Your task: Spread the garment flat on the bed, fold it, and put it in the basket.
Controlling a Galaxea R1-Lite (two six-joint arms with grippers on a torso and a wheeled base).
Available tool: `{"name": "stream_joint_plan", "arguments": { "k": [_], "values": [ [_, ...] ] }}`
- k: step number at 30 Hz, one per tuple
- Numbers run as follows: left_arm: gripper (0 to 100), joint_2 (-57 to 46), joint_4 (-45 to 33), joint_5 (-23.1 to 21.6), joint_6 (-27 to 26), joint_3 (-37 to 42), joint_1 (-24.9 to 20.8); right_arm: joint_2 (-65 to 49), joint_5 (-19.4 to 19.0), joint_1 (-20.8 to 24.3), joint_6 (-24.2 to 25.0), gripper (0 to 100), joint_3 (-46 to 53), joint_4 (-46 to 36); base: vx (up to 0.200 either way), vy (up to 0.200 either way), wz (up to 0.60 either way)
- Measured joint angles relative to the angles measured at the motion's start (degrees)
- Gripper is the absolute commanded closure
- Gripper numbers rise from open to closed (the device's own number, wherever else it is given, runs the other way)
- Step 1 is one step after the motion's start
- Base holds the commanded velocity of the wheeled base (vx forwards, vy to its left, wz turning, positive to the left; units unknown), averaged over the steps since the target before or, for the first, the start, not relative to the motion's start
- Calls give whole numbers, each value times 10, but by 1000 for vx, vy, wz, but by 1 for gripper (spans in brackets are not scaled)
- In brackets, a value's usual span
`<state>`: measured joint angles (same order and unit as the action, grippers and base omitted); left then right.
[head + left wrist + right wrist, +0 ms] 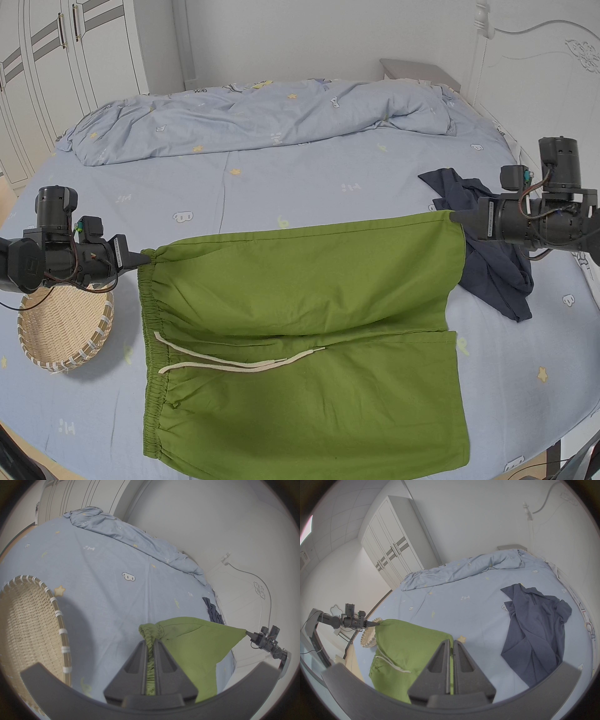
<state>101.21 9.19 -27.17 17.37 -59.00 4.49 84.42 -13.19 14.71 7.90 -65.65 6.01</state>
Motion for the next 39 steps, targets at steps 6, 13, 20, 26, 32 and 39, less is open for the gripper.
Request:
{"name": "stream_joint_plan", "arguments": {
  "k": [6, 13, 20, 26, 32, 39],
  "values": [
    [100, 31, 47, 1, -1, 1, 10, 77, 2, -12, -1, 100, -57, 21, 0, 0, 0],
    [100, 66, 71, 1, -2, -10, 19, 158, 9, -22, -6, 100, -125, 28, 0, 0, 0],
    [100, 95, 74, 0, -2, -40, 21, 241, 57, -26, -25, 100, -220, 28, 0, 0, 0],
    [100, 119, 74, -1, -2, -67, 23, 312, 80, -28, -29, 100, -302, 30, 0, 0, 0],
    [100, 134, 74, -1, -24, -84, 31, 365, 88, -27, -31, 100, -362, 29, 0, 0, 0],
    [100, 151, 74, 0, -32, -102, 39, 404, 90, -23, -32, 100, -401, 27, 0, 0, 0]
  ]
}}
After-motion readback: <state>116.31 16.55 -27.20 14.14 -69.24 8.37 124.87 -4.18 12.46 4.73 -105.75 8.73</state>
